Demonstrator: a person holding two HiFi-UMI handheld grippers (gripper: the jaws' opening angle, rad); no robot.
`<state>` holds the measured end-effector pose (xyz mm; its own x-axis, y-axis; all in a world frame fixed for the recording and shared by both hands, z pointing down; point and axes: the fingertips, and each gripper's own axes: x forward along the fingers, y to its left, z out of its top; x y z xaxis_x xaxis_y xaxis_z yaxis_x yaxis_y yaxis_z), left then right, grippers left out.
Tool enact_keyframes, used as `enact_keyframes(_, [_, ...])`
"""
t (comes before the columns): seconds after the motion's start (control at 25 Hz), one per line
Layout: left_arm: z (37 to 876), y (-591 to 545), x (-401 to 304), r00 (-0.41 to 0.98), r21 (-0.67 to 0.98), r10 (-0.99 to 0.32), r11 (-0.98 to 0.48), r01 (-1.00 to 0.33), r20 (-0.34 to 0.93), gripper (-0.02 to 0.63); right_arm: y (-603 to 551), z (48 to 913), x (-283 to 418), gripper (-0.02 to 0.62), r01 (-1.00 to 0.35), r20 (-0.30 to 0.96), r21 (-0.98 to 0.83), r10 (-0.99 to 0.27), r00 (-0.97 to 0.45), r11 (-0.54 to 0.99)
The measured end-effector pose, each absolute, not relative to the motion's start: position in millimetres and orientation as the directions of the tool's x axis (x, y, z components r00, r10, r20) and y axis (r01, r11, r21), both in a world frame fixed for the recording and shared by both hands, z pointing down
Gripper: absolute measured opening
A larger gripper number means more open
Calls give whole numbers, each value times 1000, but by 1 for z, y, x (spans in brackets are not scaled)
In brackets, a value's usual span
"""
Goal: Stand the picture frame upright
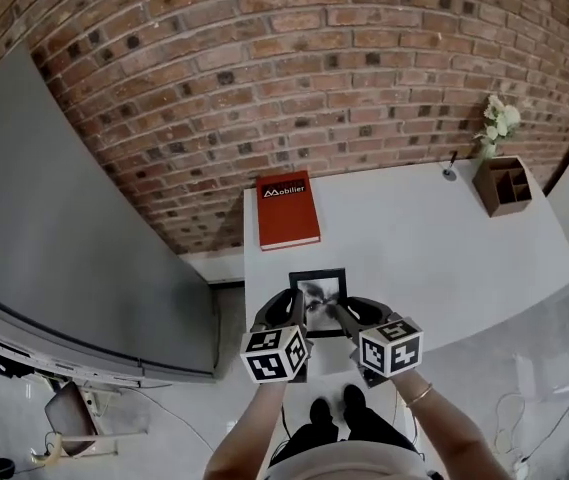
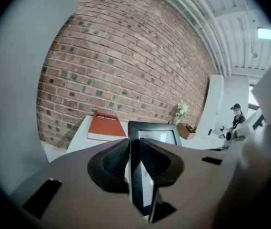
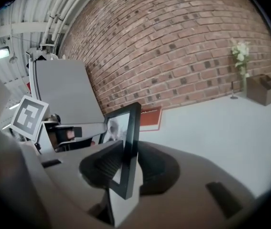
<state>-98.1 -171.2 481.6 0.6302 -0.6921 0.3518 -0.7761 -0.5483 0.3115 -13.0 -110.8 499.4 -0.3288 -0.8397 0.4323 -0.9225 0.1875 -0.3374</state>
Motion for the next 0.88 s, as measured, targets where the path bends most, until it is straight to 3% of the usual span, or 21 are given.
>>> enact_keyframes(0.52, [449,-148,-5,783,299,-552,-725,-620,286,61,-74,466,68,98,-958,380,-285,-920,-96,-17])
enact_keyframes(0.88, [436,-162,42,798,284,-542,-747,-601,262,61,-87,448,114,98,-965,343,-260,-937,-61,-32])
